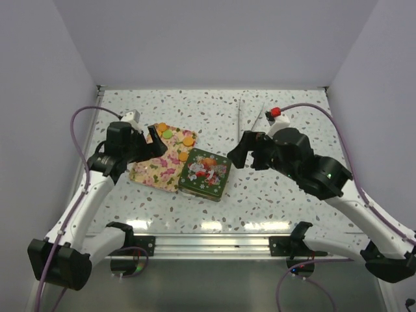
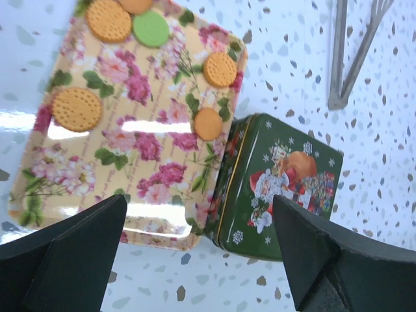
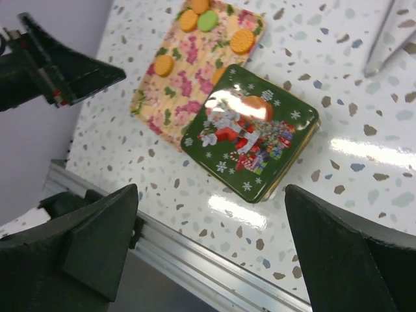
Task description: Pack the cookies
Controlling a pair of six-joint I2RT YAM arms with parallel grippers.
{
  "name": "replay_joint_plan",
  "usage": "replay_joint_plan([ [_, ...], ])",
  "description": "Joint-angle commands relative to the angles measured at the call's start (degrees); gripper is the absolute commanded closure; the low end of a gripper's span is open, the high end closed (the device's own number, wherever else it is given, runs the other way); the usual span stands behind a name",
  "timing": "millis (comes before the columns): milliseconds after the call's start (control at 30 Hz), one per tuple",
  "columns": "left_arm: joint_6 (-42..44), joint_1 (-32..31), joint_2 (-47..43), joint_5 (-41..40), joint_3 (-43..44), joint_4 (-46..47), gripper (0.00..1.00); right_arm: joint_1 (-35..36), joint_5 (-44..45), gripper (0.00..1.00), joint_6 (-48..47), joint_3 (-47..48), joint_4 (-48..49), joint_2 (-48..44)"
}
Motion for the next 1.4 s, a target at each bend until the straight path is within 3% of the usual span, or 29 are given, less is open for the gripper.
replay_joint_plan([
  [0, -2.84, 0.50, -5.13, -10.63, -1.53, 3.53, 0.00, -0.13, -5.98, 0.01, -7.75, 0.53, 2.29, -3.06],
  [200, 4.52, 0.50, -16.38, -30.67, -10.83, 12.30, 0.00, -0.13, -7.31, 0.01, -10.21, -0.35, -0.44, -9.65],
  [367, 15.60, 0.41, -23.41, -37.46, -25.15, 28.37, 0.00, -0.13, -6.70, 0.01, -10.40, -4.30, -0.88, -15.36],
  [533, 20.79, 0.50, -22.90, -39.15, -38.85, 43.32, 0.00, -0.22, -6.08, 0.01, -10.48, -4.58, -2.02, -16.08],
  [667, 20.01, 0.93, -14.92, -40.20, -45.47, 58.70, 0.00, -0.13, -4.94, 0.01, -11.19, -4.13, -1.32, -13.63],
  [767, 19.04, 2.34, -6.66, -36.97, -48.46, 70.57, 0.00, -0.13, -3.79, 0.01, -10.31, -1.33, -1.58, -10.72],
  [967, 24.22, 6.11, 8.11, -32.39, -43.64, 83.68, 0.00, -0.13, -5.37, 0.01, -12.59, 2.20, -0.53, -4.83],
  [1067, 24.22, 9.88, 13.04, -25.30, -41.79, 90.18, 0.00, -0.13, -6.69, 0.01, -13.99, 2.81, 0.44, -2.11],
  [1233, 25.45, 12.01, 18.84, -16.92, -38.63, 93.44, 0.00, -0.13, -6.08, 0.01, -14.96, 5.80, 0.62, 2.29],
  [1367, 27.03, 12.01, 26.04, -9.39, -43.71, 108.98, 0.00, -0.13, -6.08, 0.01, -15.32, 7.82, 0.62, 5.28],
])
